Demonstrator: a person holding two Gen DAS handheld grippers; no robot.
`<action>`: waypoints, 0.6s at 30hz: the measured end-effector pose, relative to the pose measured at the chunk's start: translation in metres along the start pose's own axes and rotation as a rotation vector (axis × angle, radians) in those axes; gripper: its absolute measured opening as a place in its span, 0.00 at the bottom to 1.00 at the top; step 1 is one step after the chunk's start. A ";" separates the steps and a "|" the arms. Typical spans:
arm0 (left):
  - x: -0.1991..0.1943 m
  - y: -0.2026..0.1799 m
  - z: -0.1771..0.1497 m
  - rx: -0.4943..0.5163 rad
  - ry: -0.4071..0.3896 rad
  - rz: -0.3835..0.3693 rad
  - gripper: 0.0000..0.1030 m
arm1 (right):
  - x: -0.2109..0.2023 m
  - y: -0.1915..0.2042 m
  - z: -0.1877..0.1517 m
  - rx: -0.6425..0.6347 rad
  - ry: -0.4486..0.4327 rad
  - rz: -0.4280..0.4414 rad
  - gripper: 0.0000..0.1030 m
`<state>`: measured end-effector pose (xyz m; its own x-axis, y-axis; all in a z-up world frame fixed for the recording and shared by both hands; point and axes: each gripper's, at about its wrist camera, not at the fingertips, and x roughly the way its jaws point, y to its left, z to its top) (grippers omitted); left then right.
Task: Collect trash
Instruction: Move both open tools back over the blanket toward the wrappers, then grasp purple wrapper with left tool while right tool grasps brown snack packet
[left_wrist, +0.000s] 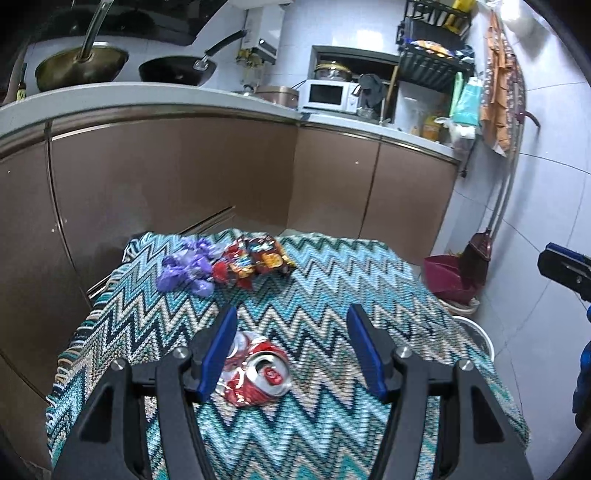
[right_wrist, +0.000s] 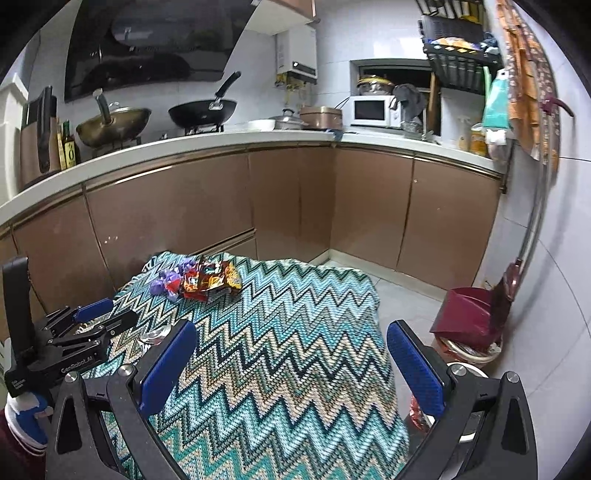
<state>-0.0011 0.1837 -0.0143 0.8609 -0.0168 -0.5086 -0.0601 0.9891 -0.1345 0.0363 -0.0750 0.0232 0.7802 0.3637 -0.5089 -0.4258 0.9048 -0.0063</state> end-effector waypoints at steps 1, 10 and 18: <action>0.005 0.005 -0.001 -0.005 0.008 0.006 0.58 | 0.008 0.002 0.002 -0.007 0.009 0.009 1.00; 0.038 0.068 -0.007 -0.023 0.075 0.066 0.58 | 0.076 0.017 0.013 -0.041 0.076 0.112 1.00; 0.075 0.123 0.014 -0.042 0.123 0.048 0.58 | 0.146 0.029 0.022 -0.052 0.122 0.210 1.00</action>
<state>0.0635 0.3061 -0.0570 0.7881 0.0102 -0.6155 -0.1236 0.9821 -0.1419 0.1485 0.0094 -0.0323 0.6123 0.5107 -0.6036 -0.5984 0.7983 0.0684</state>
